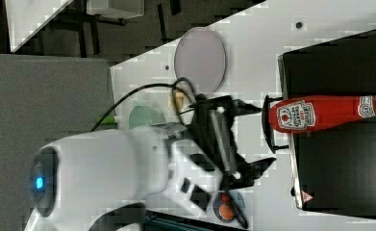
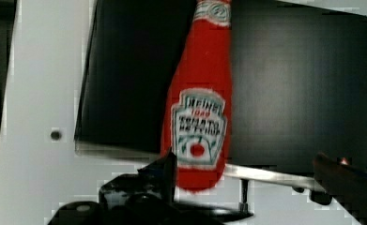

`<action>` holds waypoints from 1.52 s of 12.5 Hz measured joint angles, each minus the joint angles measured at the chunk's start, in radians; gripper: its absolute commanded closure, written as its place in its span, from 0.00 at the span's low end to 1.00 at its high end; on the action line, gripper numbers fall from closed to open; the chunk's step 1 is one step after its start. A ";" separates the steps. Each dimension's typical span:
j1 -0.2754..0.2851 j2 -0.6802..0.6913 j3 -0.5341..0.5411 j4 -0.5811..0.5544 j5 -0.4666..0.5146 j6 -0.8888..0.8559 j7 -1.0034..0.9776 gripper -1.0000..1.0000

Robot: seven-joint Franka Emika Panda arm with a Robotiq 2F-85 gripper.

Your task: Pick Ketchup from oven and place it on table.

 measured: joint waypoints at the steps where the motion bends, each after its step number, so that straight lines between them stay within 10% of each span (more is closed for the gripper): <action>1: -0.011 0.046 -0.002 0.028 0.050 0.025 0.000 0.00; 14: -0.039 0.311 -0.016 0.040 0.219 0.116 0.001 0.00; 19: -0.055 0.316 -0.018 0.038 0.205 0.182 0.004 0.37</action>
